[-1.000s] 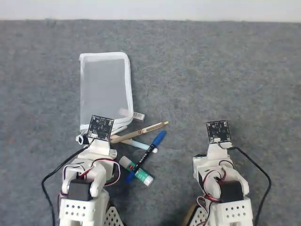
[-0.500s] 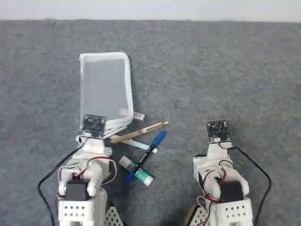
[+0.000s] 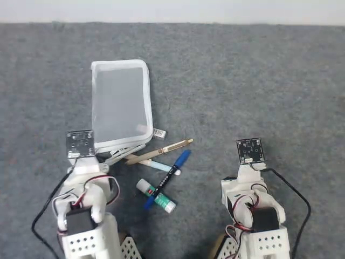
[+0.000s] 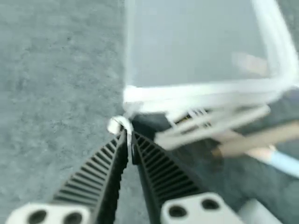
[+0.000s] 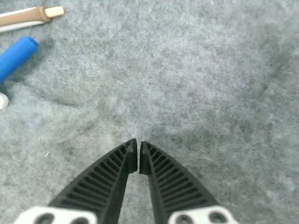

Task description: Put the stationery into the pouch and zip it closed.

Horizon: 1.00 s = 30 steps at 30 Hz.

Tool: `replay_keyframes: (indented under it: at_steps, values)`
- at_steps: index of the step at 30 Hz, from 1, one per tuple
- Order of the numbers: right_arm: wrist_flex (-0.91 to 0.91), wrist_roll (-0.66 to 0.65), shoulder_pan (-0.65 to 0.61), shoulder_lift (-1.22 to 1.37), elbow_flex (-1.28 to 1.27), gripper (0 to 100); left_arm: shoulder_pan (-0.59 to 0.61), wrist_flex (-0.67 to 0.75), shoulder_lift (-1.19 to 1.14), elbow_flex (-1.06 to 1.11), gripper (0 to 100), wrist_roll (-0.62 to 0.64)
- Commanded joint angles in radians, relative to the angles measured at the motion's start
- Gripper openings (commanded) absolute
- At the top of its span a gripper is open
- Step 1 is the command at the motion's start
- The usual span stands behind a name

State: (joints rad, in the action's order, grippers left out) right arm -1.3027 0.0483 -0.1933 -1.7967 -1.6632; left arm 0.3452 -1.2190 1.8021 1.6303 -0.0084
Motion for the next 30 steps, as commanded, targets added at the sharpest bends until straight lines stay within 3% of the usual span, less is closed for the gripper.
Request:
replay_keyframes:
  at_steps: [1, 10, 16, 22, 30]
  values:
    - [-0.005, 0.008, 0.005, -0.018, -0.021, 0.7, 0.107, 0.083, 0.023, -0.059, 1, -0.077]
    - [-0.001, 0.005, 0.067, -0.019, 0.101, 0.9, 0.132, 0.091, 0.023, -0.028, 1, -0.086]
    - [0.213, -0.002, 0.042, -0.019, 0.123, 0.9, 0.135, 0.091, 0.023, -0.019, 1, -0.087]
    - [0.315, -0.264, 0.030, -0.019, 0.207, 0.9, 0.135, 0.164, 0.023, 0.027, 1, -0.087]
    - [0.325, -0.279, -0.035, -0.001, 0.387, 0.9, 0.135, 0.173, 0.023, 0.033, 1, -0.087]
